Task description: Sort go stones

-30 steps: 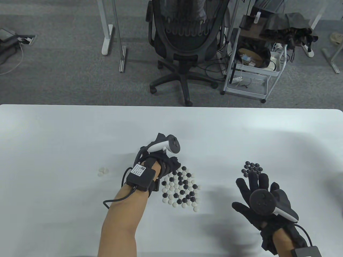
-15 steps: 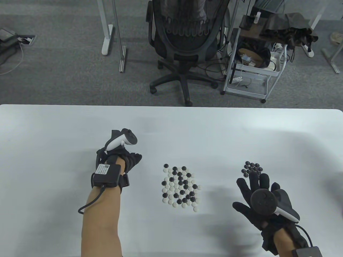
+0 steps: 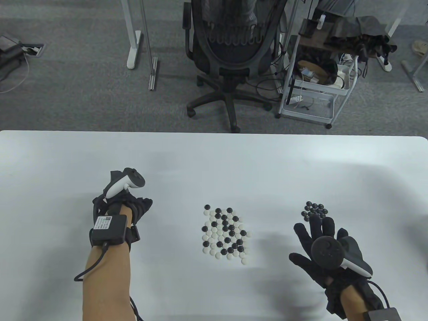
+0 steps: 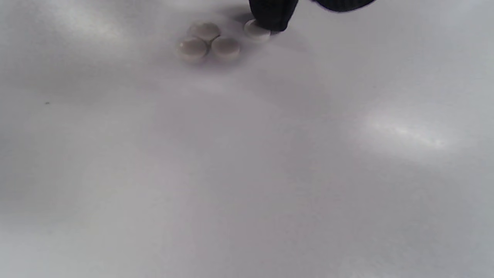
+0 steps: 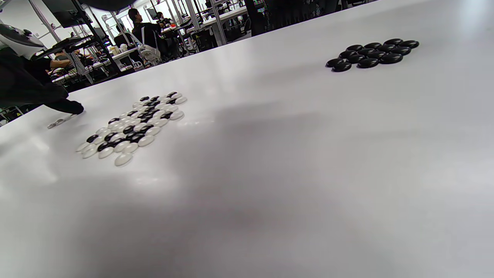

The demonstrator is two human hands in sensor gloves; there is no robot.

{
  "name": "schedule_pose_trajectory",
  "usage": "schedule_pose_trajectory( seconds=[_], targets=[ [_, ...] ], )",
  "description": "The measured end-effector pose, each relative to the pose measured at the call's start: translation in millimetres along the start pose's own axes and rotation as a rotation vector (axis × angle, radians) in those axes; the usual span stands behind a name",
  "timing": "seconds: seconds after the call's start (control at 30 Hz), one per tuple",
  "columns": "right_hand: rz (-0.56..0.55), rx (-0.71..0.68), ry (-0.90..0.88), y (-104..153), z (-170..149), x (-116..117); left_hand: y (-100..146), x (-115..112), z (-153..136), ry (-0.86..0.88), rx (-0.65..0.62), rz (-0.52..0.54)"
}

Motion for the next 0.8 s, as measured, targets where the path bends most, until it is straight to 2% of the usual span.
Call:
schedule_pose_trajectory(
  seconds=[0.27, 0.43, 0.53, 0.67, 0.8],
  targets=[
    [-0.004, -0.004, 0.0, 0.6, 1.0, -0.9, 3.1, 0.3, -6.0, -0.018, 0.027, 0.01],
    [-0.012, -0.003, -0.004, 1.4, 0.7, -2.4, 11.2, 3.7, 6.3, -0.061, 0.018, 0.03],
    [-0.01, -0.003, -0.004, 1.3, 0.7, -2.4, 25.1, 8.6, 35.7, -0.124, -0.086, 0.101],
    [-0.008, -0.005, -0.002, 1.4, 1.1, -2.4, 41.8, -4.6, 87.9, -0.208, -0.282, 0.037],
    [-0.01, -0.004, -0.003, 1.9, 0.6, -2.8, 51.4, -23.9, 133.6, -0.319, -0.401, -0.001]
  ],
)
Point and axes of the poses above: the tracker on the back of each hand, its own z axis roughly to the thumb side, its own y axis roughly from the fingertips to the wrist, x = y × z, the point moved 4 cm from there along -y, roughly from the wrist to the fingertips, and after that the axes turned 2 degrees about -y, right-handed, at the moved point
